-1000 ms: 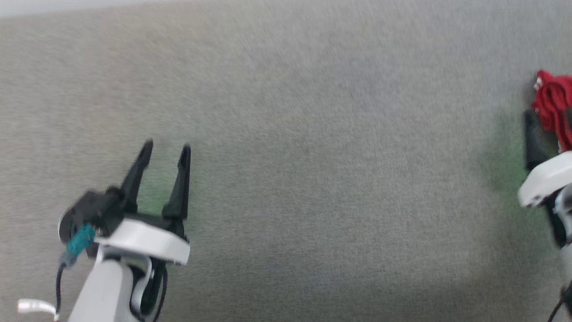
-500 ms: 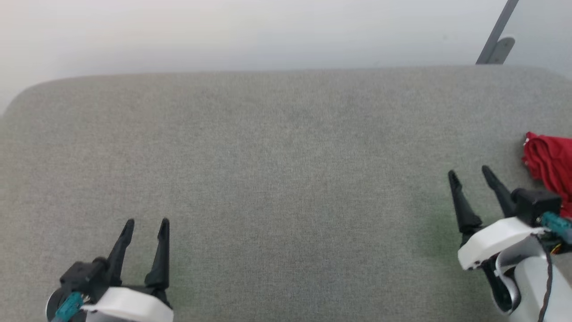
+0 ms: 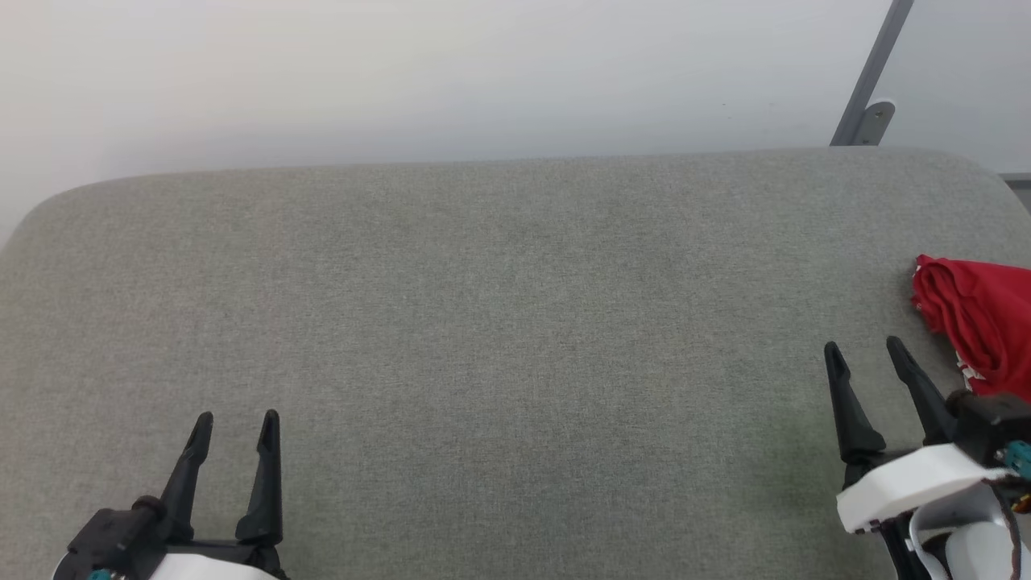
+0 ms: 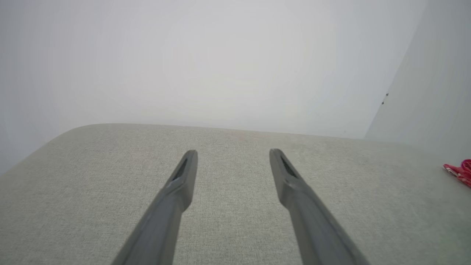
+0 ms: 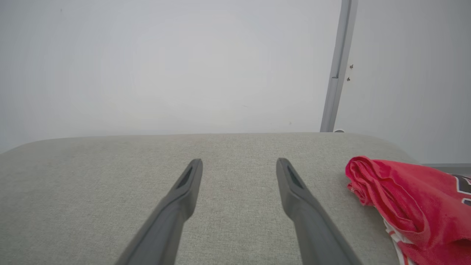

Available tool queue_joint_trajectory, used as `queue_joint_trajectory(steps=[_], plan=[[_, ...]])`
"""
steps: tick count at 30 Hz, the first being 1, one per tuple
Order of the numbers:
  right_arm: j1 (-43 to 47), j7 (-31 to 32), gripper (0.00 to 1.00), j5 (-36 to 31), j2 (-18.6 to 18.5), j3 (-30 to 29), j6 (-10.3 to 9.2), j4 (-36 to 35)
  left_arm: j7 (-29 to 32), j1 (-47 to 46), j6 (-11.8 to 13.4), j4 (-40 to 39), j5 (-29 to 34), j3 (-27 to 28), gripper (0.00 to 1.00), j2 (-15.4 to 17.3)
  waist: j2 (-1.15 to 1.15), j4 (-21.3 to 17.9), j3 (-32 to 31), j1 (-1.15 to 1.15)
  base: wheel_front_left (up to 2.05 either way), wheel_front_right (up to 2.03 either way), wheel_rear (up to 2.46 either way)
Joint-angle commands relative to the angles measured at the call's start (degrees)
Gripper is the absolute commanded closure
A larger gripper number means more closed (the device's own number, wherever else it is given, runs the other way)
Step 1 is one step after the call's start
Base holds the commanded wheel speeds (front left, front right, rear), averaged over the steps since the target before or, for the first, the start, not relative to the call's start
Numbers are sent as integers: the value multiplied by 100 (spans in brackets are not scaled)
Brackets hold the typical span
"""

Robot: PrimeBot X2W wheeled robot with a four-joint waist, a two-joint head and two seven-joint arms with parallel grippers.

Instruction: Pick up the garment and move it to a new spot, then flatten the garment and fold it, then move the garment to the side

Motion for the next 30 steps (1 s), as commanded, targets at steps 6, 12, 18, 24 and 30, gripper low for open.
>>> queue_joint_trajectory(steps=[6,12,18,24,30], plan=[[311,211,0,-99,170,-204,-12,-471,-10,105,7,-137,-66,86,0,18,0,-38,89,0,0,0,0],[377,321,0,-159,287,-282,-11,-701,-10,14,7,-151,-78,110,0,44,0,-54,156,0,0,0,0],[404,358,0,-195,350,-317,-11,-786,-10,-21,7,-163,-92,106,0,34,0,-46,170,0,0,0,0],[401,413,100,44,408,-329,2,-607,44,65,0,10,-275,54,100,-62,0,-47,168,0,0,0,0],[369,537,100,666,458,-372,1,-577,199,-42,6,93,-915,76,100,-89,0,-51,153,0,0,0,0]])
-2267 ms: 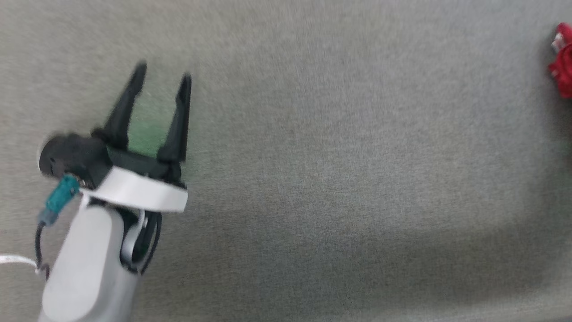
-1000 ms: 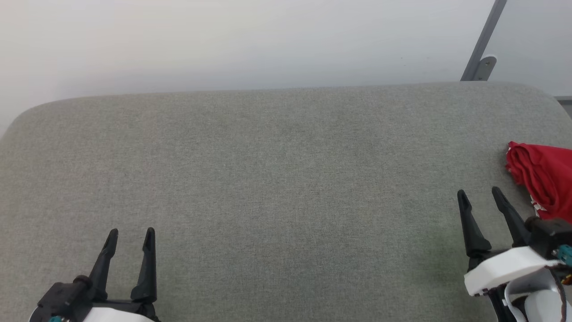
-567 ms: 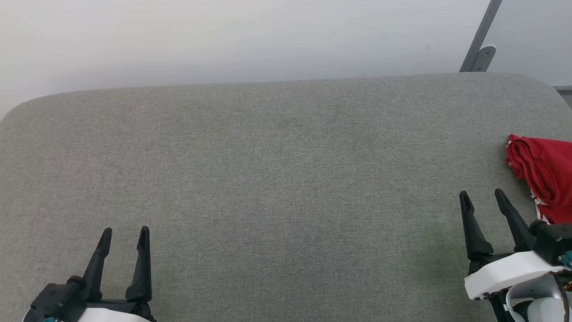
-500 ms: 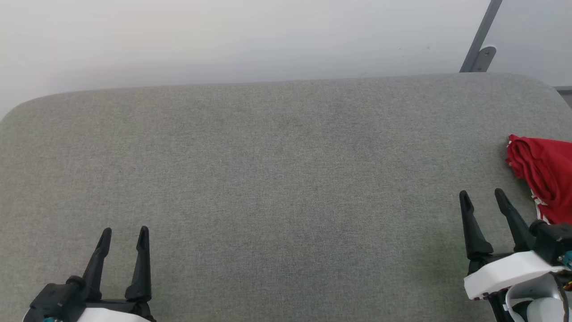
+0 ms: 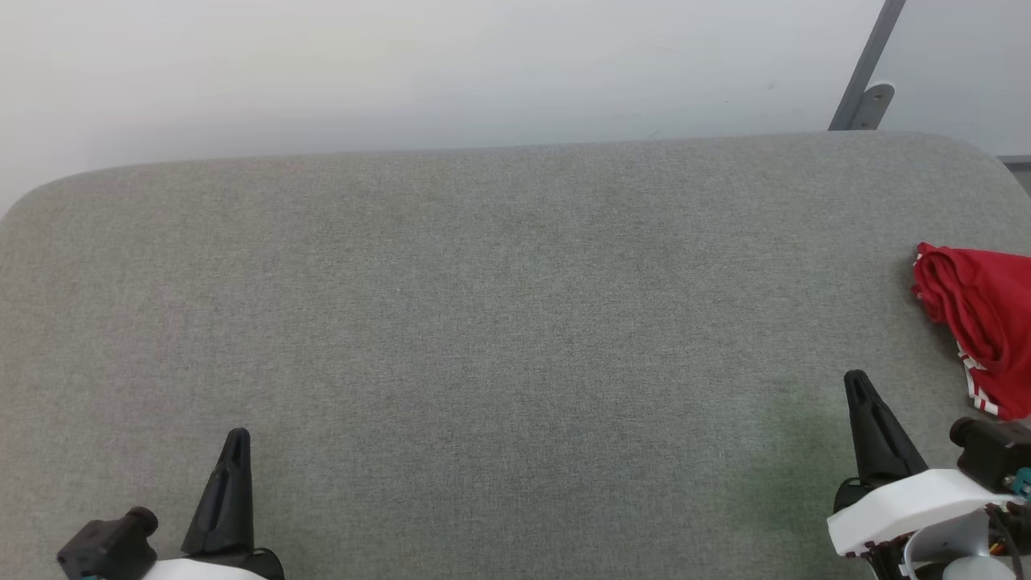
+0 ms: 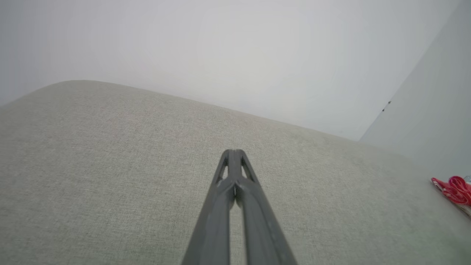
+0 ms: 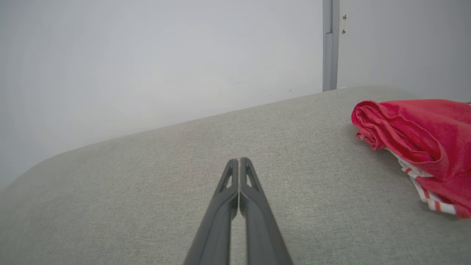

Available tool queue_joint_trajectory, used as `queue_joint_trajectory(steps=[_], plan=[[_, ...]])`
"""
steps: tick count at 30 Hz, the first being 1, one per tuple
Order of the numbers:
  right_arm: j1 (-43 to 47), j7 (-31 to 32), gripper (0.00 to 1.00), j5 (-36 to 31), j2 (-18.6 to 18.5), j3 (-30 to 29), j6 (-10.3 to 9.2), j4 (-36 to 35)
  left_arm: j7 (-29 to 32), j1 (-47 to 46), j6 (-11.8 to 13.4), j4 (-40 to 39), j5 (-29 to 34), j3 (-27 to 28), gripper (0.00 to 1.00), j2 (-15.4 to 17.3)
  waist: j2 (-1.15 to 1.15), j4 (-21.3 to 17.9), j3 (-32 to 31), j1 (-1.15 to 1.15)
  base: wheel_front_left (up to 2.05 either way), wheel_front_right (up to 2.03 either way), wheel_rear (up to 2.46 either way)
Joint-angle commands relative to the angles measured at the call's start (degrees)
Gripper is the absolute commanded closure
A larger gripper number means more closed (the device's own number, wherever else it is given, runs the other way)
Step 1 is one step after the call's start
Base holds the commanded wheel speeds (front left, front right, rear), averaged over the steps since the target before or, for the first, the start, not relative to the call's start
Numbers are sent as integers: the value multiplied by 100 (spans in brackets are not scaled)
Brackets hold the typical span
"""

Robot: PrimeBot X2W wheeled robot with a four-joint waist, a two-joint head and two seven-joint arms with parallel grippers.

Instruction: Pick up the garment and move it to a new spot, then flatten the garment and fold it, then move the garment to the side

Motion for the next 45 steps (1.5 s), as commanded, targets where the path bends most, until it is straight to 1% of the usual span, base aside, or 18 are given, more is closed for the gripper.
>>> queue_joint_trajectory(steps=[1,7,8,22,45], plan=[[-135,50,100,318,6,-41,-1,-82,67,-141,11,-41,-328,37,100,35,0,-1,-6,0,0,0,0],[-162,156,100,888,52,-74,-2,-57,208,-250,8,54,-903,56,100,3,0,-5,-21,0,0,0,0],[-162,156,100,888,52,-74,-2,-57,208,-250,8,54,-903,56,100,3,0,-5,-21,0,0,0,0],[-225,377,100,2073,148,-140,-3,8,507,-468,5,232,-2088,106,100,-76,0,-13,-57,0,0,0,0],[-317,699,100,3724,285,-247,-5,101,956,-737,7,441,-3713,211,100,-212,0,-28,-118,0,0,0,0]])
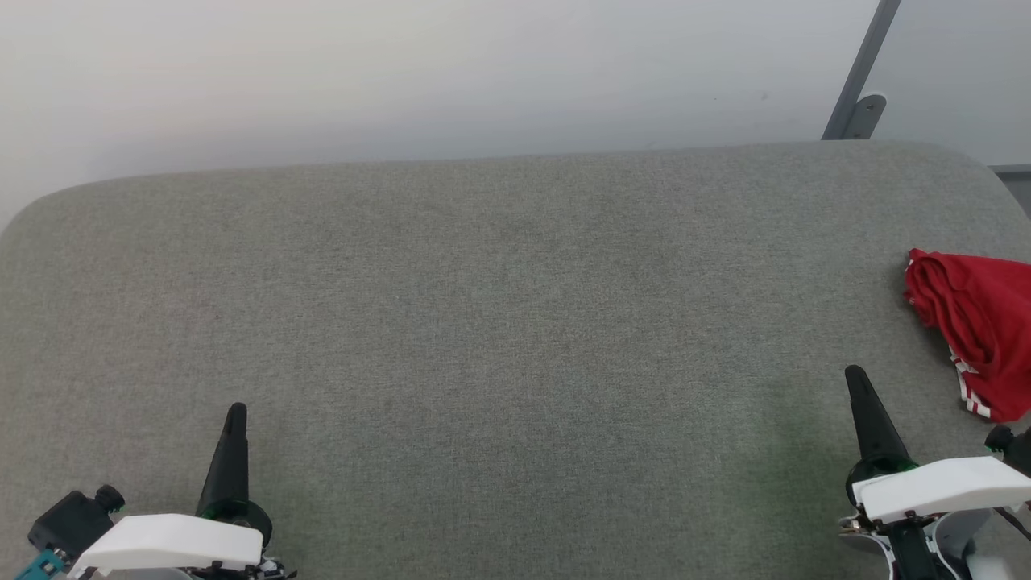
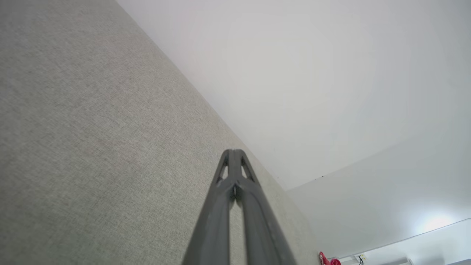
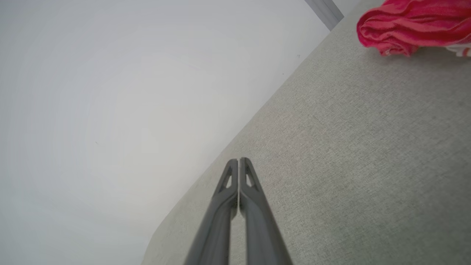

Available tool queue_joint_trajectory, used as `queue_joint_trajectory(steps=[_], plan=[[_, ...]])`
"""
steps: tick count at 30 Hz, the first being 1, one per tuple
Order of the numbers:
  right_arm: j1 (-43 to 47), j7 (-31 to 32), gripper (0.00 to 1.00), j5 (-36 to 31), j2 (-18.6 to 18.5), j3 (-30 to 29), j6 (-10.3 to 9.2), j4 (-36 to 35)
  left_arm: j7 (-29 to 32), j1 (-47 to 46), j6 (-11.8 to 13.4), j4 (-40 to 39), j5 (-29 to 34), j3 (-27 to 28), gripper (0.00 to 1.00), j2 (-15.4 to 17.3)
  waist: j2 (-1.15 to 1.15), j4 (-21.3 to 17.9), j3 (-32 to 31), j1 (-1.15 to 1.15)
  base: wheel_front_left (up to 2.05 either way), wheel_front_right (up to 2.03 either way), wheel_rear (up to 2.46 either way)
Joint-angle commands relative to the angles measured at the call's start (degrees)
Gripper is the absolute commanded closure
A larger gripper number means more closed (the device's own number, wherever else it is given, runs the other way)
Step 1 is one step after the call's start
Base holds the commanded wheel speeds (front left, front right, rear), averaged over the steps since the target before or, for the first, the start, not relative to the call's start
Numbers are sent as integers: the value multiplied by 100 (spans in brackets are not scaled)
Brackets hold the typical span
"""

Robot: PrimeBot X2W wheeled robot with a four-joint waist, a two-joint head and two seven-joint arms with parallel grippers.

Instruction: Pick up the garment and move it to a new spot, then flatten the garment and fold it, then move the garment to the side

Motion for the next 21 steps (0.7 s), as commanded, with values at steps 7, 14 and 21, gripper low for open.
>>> queue_joint_trajectory(steps=[7,14,21], plan=[[-148,99,100,470,36,-53,-5,-27,140,-190,7,13,-473,64,100,-21,0,-4,-17,0,0,0,0],[-176,176,100,859,68,-74,-5,-4,254,-257,8,69,-853,96,100,-59,0,-8,-35,0,0,0,0],[-193,249,100,1225,96,-95,-4,19,363,-312,8,120,-1204,128,100,-90,0,-13,-52,0,0,0,0]])
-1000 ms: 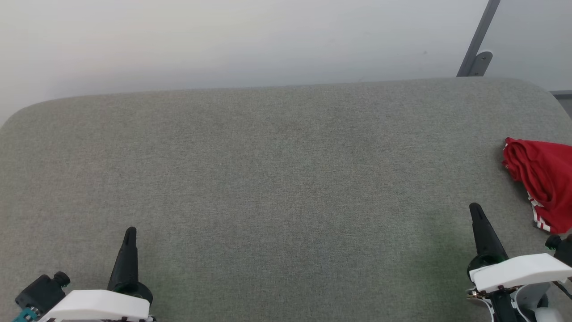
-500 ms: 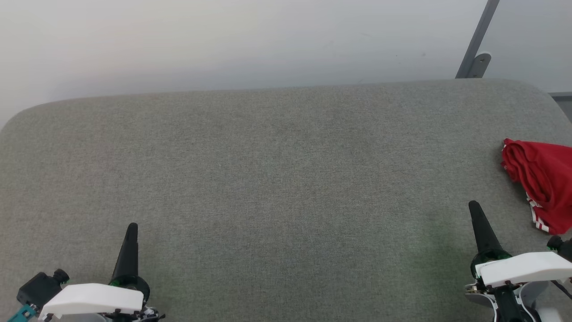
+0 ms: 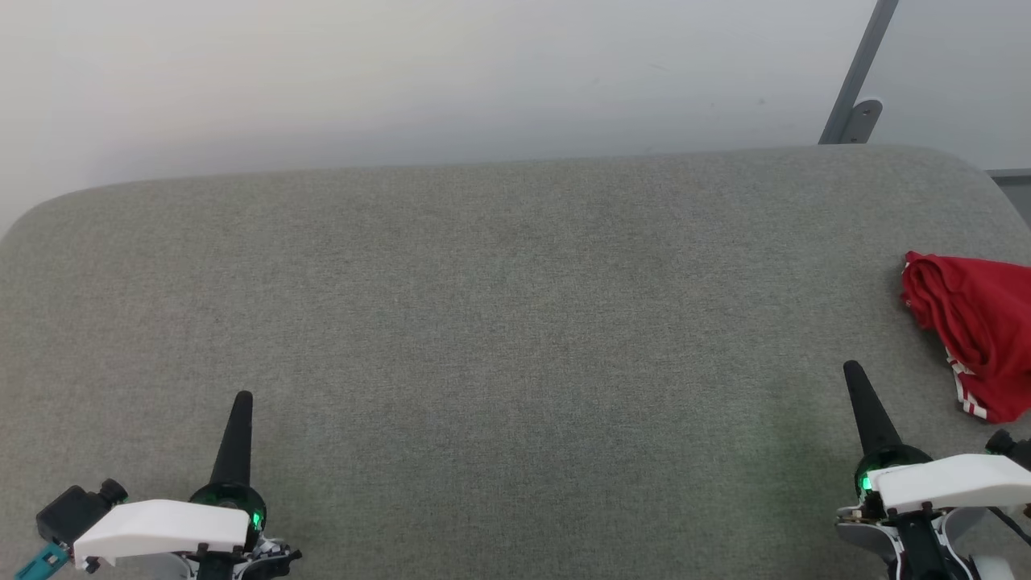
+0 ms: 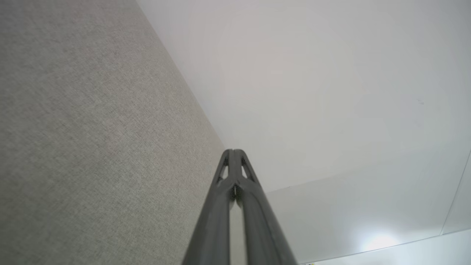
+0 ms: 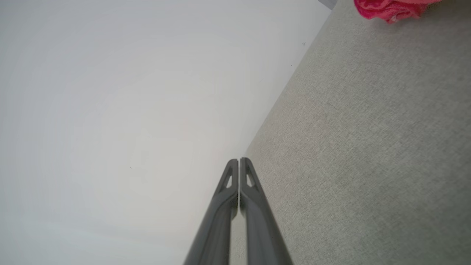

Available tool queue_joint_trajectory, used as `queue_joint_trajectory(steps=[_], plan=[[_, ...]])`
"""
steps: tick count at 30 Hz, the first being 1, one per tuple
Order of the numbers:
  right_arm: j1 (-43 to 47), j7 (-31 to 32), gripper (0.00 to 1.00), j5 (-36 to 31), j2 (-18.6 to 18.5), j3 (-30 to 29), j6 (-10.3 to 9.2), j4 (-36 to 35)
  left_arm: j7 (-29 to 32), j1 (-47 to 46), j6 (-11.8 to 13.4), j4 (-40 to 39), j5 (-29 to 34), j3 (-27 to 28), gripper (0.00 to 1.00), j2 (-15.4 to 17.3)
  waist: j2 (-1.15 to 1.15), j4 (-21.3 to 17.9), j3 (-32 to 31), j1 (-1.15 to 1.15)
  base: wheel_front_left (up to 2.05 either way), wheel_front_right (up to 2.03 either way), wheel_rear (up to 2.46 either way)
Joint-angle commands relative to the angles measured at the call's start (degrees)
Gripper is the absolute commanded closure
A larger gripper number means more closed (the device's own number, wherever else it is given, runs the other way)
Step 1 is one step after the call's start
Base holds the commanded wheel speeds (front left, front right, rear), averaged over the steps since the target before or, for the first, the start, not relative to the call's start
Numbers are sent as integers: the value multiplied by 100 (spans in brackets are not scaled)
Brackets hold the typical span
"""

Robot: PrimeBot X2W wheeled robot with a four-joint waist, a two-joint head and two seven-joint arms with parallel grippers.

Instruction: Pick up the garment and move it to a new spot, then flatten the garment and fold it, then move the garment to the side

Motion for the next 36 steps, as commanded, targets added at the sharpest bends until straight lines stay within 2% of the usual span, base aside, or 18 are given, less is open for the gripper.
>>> queue_joint_trajectory(steps=[1,36], plan=[[-112,35,100,114,5,-7,2,-33,36,-102,8,-18,-147,33,100,21,0,0,-2,0,0,0,0],[-182,332,100,1602,137,-106,-1,70,487,-364,10,195,-1569,183,100,-148,0,-22,-88,0,0,0,0]])
